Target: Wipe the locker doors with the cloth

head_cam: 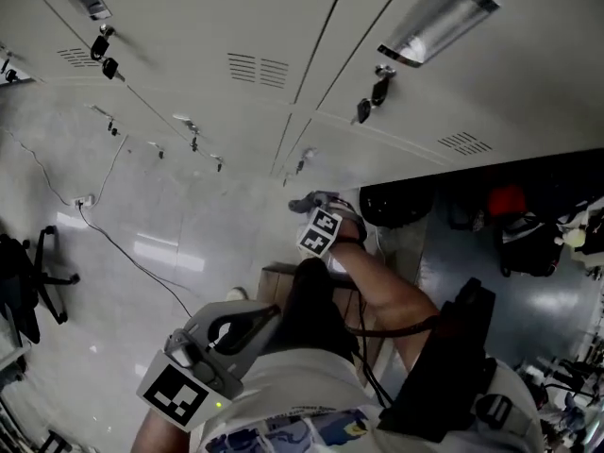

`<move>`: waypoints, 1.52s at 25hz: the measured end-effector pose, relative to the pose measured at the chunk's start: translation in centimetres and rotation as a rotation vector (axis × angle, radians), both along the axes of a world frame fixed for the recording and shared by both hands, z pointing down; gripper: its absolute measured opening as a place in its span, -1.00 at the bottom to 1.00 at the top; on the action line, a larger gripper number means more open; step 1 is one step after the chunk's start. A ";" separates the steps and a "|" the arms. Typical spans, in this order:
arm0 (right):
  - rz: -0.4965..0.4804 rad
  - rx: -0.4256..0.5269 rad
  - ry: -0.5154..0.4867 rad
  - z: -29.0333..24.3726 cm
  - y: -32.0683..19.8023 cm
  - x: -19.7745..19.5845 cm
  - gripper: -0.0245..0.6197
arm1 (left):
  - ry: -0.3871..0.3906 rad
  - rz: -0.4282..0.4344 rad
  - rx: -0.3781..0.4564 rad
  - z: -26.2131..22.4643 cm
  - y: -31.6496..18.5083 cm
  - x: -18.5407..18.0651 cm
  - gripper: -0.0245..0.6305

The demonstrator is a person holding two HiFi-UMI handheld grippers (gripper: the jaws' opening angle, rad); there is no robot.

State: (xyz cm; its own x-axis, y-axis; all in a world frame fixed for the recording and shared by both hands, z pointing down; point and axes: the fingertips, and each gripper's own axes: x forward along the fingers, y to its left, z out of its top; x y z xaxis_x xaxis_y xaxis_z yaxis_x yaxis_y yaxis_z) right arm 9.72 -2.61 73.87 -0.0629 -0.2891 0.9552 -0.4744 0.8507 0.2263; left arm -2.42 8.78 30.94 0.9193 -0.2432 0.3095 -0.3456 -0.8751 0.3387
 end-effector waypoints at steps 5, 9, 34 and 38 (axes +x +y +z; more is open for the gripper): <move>0.025 0.023 -0.081 -7.4 3.4 -0.9 -0.56 | 0.053 -0.003 0.056 -3.0 0.4 -0.5 -0.92; -0.007 0.113 -0.113 -14.1 5.0 -2.4 -0.56 | 0.069 0.016 0.105 -4.7 1.5 -1.1 -0.92; 0.073 0.447 -0.450 -40.5 15.1 -11.3 -0.57 | 0.054 -0.029 0.138 -6.2 6.8 -9.9 -0.92; 0.065 0.473 -0.445 -41.3 16.0 -12.4 -0.57 | 0.057 -0.045 0.147 -5.9 7.2 -11.7 -0.92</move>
State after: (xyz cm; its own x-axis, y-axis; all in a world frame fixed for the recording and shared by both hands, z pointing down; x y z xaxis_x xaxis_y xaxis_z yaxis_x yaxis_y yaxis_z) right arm -2.71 13.36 32.59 -0.3913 -0.6883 0.6109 -0.6559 0.6742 0.3394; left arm -14.10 15.99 25.03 0.9215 -0.3231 0.2155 -0.3693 -0.9009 0.2280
